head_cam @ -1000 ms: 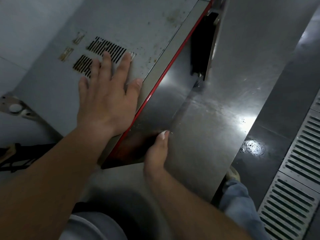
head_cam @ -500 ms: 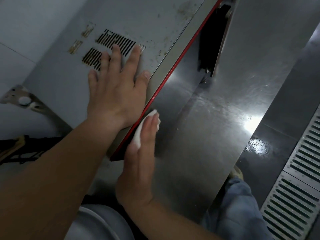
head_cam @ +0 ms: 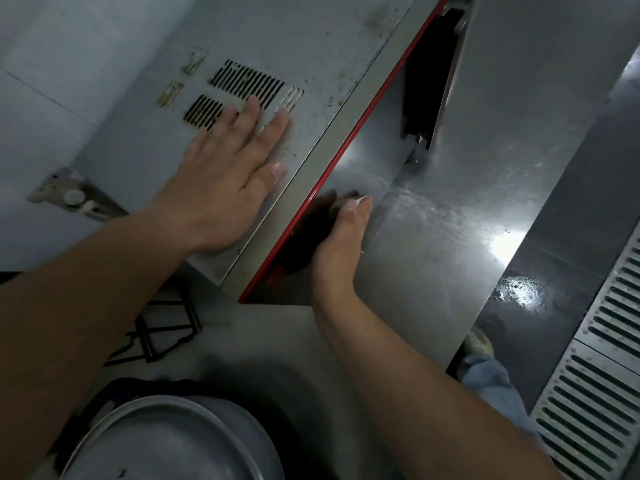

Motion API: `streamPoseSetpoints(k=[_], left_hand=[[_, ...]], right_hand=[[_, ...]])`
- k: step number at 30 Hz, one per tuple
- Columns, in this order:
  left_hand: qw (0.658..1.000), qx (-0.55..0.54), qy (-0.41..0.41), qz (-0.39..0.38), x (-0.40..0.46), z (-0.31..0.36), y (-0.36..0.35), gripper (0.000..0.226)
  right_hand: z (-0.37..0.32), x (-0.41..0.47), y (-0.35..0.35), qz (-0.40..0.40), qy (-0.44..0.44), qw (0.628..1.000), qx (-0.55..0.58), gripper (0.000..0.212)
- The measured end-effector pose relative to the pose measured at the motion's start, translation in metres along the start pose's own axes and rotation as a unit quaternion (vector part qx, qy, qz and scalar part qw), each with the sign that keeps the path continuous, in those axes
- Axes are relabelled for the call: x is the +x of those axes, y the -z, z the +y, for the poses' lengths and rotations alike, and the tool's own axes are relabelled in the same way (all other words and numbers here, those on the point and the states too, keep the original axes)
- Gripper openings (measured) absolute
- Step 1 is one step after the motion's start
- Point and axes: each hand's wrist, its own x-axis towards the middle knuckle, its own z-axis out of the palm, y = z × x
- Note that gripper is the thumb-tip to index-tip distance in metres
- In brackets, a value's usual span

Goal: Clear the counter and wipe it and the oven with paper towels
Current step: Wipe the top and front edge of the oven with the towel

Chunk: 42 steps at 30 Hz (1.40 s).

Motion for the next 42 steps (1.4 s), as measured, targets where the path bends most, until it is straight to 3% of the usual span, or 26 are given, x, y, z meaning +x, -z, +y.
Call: streamPoseSetpoints(k=[3,7,12,18,21,24,31,36,42], left_hand=[[0.999,-0.007,-0.001,0.043,-0.001,0.003,-0.01,0.064],[0.999,0.008,0.001,0.046,-0.001,0.0,-0.01,0.064],[0.999,0.009,0.003,0.048,-0.001,0.003,-0.011,0.06],[0.999,0.008,0.007,0.047,0.0,0.003,-0.012,0.055],[0.999,0.008,0.002,0.049,0.0,0.002,-0.013,0.055],[0.998,0.011,0.003,0.054,0.001,0.001,-0.014,0.055],[0.998,0.013,0.007,0.055,0.001,0.002,-0.012,0.054],[0.998,0.022,0.002,0.056,0.003,0.001,-0.014,0.054],[0.997,0.026,-0.005,0.066,0.006,-0.002,-0.017,0.056]], right_hand=[[-0.003,-0.035,-0.002,-0.057,0.08,0.995,0.014,0.07],[0.007,-0.104,-0.008,-0.115,0.208,0.969,-0.062,0.07],[0.028,-0.131,-0.01,-0.133,0.22,0.961,-0.104,0.075],[-0.019,-0.085,-0.03,-0.038,0.128,0.989,-0.066,0.081],[-0.031,-0.067,-0.024,-0.045,0.124,0.989,-0.07,0.082],[-0.023,-0.072,-0.017,-0.064,0.152,0.984,-0.07,0.075],[0.042,-0.157,-0.031,-0.08,0.146,0.984,-0.063,0.086],[0.042,-0.147,-0.042,-0.037,0.103,0.994,-0.004,0.074],[0.049,-0.08,-0.018,0.017,-0.111,0.989,0.093,0.063]])
